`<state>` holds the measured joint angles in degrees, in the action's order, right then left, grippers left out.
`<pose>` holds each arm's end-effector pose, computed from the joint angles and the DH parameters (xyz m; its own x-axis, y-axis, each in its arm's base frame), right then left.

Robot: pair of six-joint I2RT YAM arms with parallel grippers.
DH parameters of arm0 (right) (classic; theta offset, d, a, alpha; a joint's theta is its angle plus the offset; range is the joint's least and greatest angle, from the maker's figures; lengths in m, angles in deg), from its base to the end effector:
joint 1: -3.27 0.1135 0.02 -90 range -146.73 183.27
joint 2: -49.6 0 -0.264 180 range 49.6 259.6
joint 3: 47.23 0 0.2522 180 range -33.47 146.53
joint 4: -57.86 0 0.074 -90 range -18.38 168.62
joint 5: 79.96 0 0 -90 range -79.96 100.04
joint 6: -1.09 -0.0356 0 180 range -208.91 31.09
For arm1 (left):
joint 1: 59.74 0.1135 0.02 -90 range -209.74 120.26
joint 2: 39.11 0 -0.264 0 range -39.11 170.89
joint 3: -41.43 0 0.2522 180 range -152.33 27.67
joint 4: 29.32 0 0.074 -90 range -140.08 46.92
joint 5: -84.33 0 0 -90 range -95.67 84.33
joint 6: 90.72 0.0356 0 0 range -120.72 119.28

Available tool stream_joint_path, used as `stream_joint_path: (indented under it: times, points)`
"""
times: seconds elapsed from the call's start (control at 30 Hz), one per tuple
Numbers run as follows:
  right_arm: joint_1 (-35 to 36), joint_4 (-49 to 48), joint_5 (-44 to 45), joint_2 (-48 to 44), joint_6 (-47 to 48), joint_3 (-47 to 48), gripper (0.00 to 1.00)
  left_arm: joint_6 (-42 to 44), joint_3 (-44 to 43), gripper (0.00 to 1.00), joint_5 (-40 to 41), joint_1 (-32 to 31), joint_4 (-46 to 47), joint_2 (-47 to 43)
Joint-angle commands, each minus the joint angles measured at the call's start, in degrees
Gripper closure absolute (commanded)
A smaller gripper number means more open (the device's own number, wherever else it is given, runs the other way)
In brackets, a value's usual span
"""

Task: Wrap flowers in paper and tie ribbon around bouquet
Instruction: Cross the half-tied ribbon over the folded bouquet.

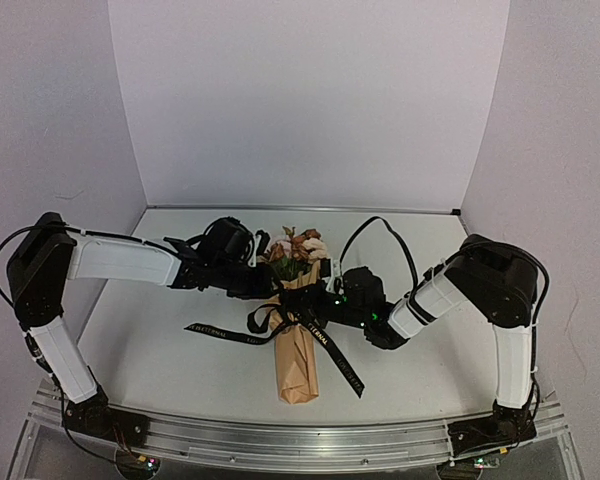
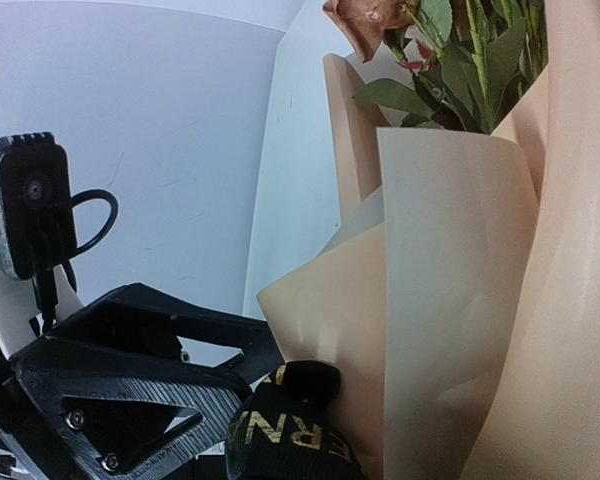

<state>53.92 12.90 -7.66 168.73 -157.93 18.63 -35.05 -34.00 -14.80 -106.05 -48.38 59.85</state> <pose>0.2491 0.3209 0.1264 -0.8988 0.3068 -0.3133 -0.2465 0.2373 0.9396 0.2534 -0.2734 0.1997 -0.8342 0.0671 -0.5474 0.3926 0.7694 -0.5039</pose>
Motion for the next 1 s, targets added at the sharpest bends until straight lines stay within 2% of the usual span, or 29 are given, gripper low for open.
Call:
stream_joint_path:
  times: [0.0,0.27,0.47,0.97]
  points:
    - [-0.1,-2.6,-0.5,0.7,0.4,1.5,1.0,-1.4,0.2,0.71,0.1,1.0,3.0,-3.1]
    - [-0.2,-2.7,-0.5,1.0,0.2,1.7,1.0,-3.5,1.3,0.71,-7.4,2.5,5.1,-2.1]
    - [-0.1,-2.6,-0.6,1.2,0.1,1.8,1.0,-4.1,0.9,0.67,-13.0,2.5,8.0,-0.3]
    - [-0.2,-2.6,-0.4,1.1,0.2,1.7,1.0,-7.2,1.2,0.68,-12.5,3.6,8.0,2.0]
